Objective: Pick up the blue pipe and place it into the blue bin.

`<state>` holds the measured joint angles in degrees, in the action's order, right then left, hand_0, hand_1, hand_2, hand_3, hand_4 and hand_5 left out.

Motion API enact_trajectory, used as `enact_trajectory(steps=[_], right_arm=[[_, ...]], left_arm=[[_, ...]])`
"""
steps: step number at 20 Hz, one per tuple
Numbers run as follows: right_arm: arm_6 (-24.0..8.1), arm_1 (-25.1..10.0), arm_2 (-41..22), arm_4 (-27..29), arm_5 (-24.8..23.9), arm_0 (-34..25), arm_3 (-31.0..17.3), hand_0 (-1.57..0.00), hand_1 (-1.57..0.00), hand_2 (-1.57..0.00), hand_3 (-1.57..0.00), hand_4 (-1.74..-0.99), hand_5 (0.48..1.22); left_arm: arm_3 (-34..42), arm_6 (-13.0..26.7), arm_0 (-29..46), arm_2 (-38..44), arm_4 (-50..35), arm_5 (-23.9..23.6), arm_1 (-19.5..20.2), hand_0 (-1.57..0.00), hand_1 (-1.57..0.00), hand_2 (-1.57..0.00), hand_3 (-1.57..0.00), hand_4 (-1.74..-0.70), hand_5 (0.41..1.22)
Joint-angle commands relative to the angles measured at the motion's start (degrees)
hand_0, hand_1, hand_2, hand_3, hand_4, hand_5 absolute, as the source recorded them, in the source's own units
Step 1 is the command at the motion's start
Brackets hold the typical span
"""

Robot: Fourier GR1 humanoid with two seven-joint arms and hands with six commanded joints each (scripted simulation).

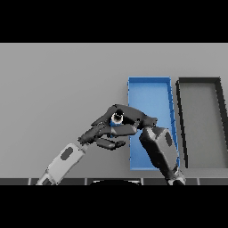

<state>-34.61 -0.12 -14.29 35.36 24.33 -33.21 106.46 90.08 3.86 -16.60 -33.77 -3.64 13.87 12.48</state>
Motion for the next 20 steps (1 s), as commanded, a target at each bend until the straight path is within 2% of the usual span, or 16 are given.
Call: enact_trajectory(steps=[1,2,4,5,7,11,13,15,20], right_arm=[[-0.15,-0.52,-0.05,0.88,-1.54,-1.67,-0.05,-1.57,-1.57,-1.57,-1.57,-1.493,1.221],[-0.08,-3.16,0.19,3.29,-4.61,-4.25,0.5,-1.57,-1.57,-1.57,-1.57,-1.492,1.221],[-0.08,-5.98,1.44,6.41,-8.23,-9.72,-0.41,-1.57,-1.57,-1.57,-1.57,-1.493,1.221],[0.31,-6.76,2.55,7.23,-8.19,-12.0,-0.31,-1.57,-1.57,-1.57,-1.57,-1.494,1.221],[2.18,-9.16,5.77,7.61,-7.09,-16.97,-2.32,-1.57,-1.57,-1.57,-1.57,-1.495,1.221],[4.52,-11.99,12.08,4.07,-10.72,-23.92,-10.51,-1.57,-1.57,-1.57,-1.57,-1.497,1.221],[5.37,-14.12,14.63,1.1,-11.05,-24.42,-13.96,-1.57,-1.57,-1.57,-1.57,-1.498,1.221],[4.92,-16.07,16.77,-1.99,-11.24,-23.92,-17.81,-1.57,-1.57,-1.57,-1.57,-1.498,1.221],[3.13,-18.39,22.11,-6.21,-11.91,-18.3,-25.42,-1.57,-1.57,-1.57,-1.57,-1.499,1.221]], left_arm=[[0.2,0.68,-0.02,-0.12,-0.15,-0.1,-0.3,0.0,0.0,0.0,0.0,-0.87,0.523],[0.51,0.35,0.74,0.19,-0.4,0.25,0.77,0.0,0.0,0.0,0.0,-0.86,0.515],[-0.41,0.99,-0.21,0.07,0.11,-0.14,-0.17,0.0,0.0,0.0,0.0,-0.86,0.503],[-0.03,-0.04,0.42,0.2,0.05,0.18,0.68,0.0,0.0,0.0,0.0,-0.86,0.498],[0.16,0.0,-0.21,0.25,-0.27,0.5,0.57,0.0,0.0,0.0,0.0,-0.87,0.486],[1.14,0.37,0.59,-0.15,0.31,0.12,0.95,0.0,0.0,0.0,0.0,-0.86,0.484],[1.4,1.21,0.42,0.26,0.08,-0.03,1.3,0.0,0.0,0.0,0.0,-0.85,0.484],[1.13,1.73,0.11,0.39,0.15,-0.23,1.09,0.0,0.0,0.0,0.0,-0.84,0.477],[1.57,1.61,0.89,0.39,1.03,-0.87,1.71,0.0,0.0,0.0,0.0,-0.83,0.463]])
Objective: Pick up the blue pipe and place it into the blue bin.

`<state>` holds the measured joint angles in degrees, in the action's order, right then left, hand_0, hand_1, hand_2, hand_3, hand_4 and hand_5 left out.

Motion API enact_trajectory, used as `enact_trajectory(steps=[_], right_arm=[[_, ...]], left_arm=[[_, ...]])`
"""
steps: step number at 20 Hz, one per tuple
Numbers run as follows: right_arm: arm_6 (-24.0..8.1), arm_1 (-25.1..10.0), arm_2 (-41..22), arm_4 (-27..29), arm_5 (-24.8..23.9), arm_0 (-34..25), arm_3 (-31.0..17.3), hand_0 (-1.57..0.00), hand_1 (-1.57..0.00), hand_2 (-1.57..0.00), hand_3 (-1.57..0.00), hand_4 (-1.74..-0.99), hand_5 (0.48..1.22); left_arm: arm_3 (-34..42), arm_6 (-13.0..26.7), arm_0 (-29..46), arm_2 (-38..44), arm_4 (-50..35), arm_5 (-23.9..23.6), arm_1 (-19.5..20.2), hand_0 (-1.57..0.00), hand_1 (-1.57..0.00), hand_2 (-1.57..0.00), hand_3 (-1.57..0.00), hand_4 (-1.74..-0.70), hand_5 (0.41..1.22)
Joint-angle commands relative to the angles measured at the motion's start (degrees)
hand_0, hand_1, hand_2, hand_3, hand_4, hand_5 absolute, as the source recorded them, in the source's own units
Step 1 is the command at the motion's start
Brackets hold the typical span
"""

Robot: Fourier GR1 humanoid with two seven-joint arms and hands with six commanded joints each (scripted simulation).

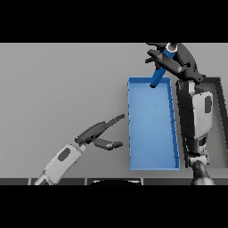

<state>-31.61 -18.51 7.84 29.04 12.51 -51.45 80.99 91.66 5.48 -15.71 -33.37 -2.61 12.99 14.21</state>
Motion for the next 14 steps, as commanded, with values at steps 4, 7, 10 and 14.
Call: enact_trajectory(steps=[4,7,10,14], right_arm=[[-2.14,0.2,1.74,-2.27,0.11,7.54,-1.02,-1.57,-1.57,-1.57,-1.57,-1.499,1.221],[-3.33,1.03,1.12,-5.08,-2.28,14.42,-0.07,-1.57,-1.57,-1.57,-1.57,-1.499,1.221],[-3.33,-2.35,-3.91,-3.83,-8.2,20.66,-0.6,-1.57,-1.57,-1.57,-1.57,-1.499,1.221],[-3.33,-7.95,-13.78,0.62,-12.79,25.82,-0.85,-1.57,-1.57,-1.57,-1.04,-1.603,1.221]], left_arm=[[1.35,-0.68,0.45,0.16,-0.12,0.16,1.02,0.0,0.0,0.0,0.0,-0.83,0.463],[0.65,-0.37,0.33,0.35,-0.39,0.47,1.0,0.0,0.0,0.0,0.0,-0.83,0.468],[1.41,-0.73,0.63,0.15,-0.37,0.4,1.05,0.0,0.0,0.0,0.0,-0.83,0.47],[1.05,0.34,0.92,-0.66,0.76,-0.44,0.28,0.0,0.0,0.0,0.0,-0.83,0.472]])
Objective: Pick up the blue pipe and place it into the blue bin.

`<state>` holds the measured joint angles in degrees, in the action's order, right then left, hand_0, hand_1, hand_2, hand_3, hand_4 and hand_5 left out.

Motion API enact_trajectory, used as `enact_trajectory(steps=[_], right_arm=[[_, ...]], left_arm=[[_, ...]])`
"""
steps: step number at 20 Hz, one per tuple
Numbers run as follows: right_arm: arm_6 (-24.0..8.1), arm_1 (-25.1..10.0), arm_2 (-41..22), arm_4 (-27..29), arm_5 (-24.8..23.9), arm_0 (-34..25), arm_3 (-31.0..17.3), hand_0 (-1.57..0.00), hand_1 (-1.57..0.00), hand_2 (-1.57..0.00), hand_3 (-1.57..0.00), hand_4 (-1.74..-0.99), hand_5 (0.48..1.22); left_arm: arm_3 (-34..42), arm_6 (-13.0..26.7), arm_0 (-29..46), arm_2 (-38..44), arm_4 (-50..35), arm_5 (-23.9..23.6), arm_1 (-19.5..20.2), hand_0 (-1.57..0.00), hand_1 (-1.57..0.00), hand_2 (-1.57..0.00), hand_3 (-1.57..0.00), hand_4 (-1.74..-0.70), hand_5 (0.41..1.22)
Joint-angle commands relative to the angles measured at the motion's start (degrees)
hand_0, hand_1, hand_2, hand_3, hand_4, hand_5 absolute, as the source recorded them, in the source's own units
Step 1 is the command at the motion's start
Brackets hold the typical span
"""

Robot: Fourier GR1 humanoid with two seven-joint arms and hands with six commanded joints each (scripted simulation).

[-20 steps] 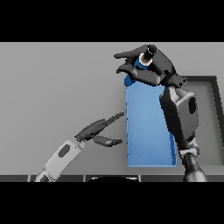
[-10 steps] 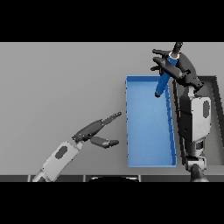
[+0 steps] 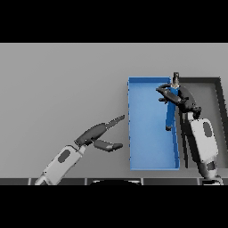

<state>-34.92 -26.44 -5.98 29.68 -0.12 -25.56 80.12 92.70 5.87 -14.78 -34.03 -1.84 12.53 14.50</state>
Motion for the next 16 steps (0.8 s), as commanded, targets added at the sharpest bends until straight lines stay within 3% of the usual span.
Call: enact_trajectory(steps=[1,2,4,5,7,9,12,16], right_arm=[[-0.01,-2.02,-3.38,1.43,-2.41,0.11,-0.15,-1.57,-1.57,-1.57,-0.85,-1.631,1.221],[-0.01,-3.59,-6.22,2.54,-3.52,0.71,0.04,-1.57,-1.57,-1.57,-0.69,-1.653,1.205],[-0.01,-7.64,-12.87,7.48,-7.72,0.9,-1.03,-1.57,-1.57,-1.57,-1.01,-1.583,1.199],[-0.02,-9.71,-15.92,11.82,-10.64,0.44,-2.25,-1.46,-1.38,-1.33,-0.81,-1.534,1.19],[-0.01,-13.39,-22.56,20.65,-13.95,-1.85,-3.26,-0.94,-0.88,-0.85,-0.52,-1.404,1.159],[-0.01,-16.03,-28.14,26.43,-16.36,-3.89,-3.17,-0.6,-0.57,-0.55,-0.33,-1.302,1.182],[0.04,-18.33,-31.78,22.1,-10.37,-6.41,-2.3,-0.31,-0.29,-0.28,-0.17,-1.215,1.044],[-0.02,-19.94,-34.35,19.18,-8.91,-6.88,-0.72,-0.15,-0.12,-0.11,-0.07,-1.192,0.907]], left_arm=[[-0.14,-0.08,-0.19,0.12,-0.18,0.15,0.0,0.0,0.0,0.0,0.0,-0.83,0.474],[0.13,0.02,-0.35,0.1,-0.24,-0.02,-0.22,0.0,0.0,0.0,0.0,-0.83,0.475],[0.34,0.48,-0.72,0.33,-0.61,0.18,-0.02,0.0,0.0,0.0,0.0,-0.83,0.474],[0.11,0.25,-0.47,0.18,-0.46,0.2,-0.06,0.0,0.0,0.0,0.0,-0.83,0.474],[0.61,-0.05,-0.22,0.26,-0.56,0.43,0.47,0.0,0.0,0.0,0.0,-0.83,0.476],[0.82,0.35,-0.01,-0.08,-0.52,0.25,0.04,0.0,0.0,0.0,0.0,-0.83,0.476],[1.16,0.42,0.14,-0.48,-0.43,0.11,-0.32,0.0,0.0,0.0,0.0,-0.83,0.477],[1.06,0.16,-0.03,0.1,-0.44,0.06,0.32,0.0,0.0,0.0,0.0,-0.83,0.472]])
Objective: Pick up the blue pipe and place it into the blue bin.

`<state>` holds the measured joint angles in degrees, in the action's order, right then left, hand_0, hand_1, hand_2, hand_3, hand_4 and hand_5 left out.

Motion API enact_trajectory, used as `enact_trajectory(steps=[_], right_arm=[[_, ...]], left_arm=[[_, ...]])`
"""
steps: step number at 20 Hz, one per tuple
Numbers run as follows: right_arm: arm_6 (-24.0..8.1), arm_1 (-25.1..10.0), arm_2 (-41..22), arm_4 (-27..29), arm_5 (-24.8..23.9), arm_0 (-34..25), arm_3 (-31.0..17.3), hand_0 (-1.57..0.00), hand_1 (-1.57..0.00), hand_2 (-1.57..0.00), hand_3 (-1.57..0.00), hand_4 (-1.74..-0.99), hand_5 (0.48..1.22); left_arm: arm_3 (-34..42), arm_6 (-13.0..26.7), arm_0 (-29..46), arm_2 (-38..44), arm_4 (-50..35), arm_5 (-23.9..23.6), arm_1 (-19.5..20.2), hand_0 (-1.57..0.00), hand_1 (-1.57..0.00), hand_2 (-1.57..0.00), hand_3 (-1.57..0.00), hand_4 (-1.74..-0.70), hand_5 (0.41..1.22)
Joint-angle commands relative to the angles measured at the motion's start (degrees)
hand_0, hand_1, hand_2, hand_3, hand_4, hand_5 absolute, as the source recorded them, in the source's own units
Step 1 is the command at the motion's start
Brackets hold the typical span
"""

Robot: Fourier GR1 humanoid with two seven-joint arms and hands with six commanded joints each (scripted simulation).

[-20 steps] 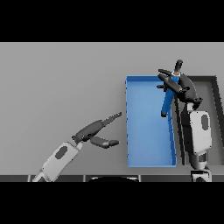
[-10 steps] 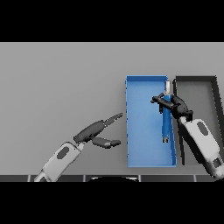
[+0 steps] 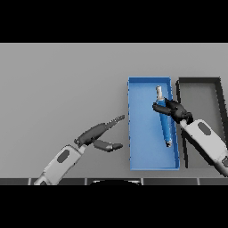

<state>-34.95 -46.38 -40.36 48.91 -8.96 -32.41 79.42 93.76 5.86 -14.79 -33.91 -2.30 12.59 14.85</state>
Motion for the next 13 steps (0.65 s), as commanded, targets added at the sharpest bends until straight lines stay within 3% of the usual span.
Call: enact_trajectory(steps=[1,6,10,13], right_arm=[[0.0,-0.25,-0.48,-0.3,-0.35,-0.42,-0.02,-0.12,-0.09,-0.09,-0.05,-1.189,0.88],[0.36,-1.04,-1.14,-1.33,-1.57,0.71,0.53,-0.04,-0.03,-0.03,-0.02,-1.182,0.795],[1.72,-0.02,-1.52,-2.04,-1.27,0.15,-0.15,-0.02,-0.01,-0.01,-0.01,-1.186,0.772],[0.8,-0.01,-1.49,-1.86,-1.16,-0.68,0.09,-0.02,-0.01,-0.01,-0.01,-1.186,0.769]], left_arm=[[-0.13,0.64,-0.24,-0.04,-0.22,0.1,-0.27,0.0,0.0,0.0,0.0,-0.83,0.471],[0.63,0.53,0.41,0.02,-0.28,-0.18,0.09,0.0,0.0,0.0,0.0,-0.83,0.472],[1.05,0.86,0.56,-0.52,0.14,-0.18,0.02,0.0,0.0,0.0,0.0,-0.83,0.472],[1.34,2.44,-0.74,-0.37,0.23,-0.88,-0.74,0.0,0.0,0.0,0.0,-0.83,0.474]])
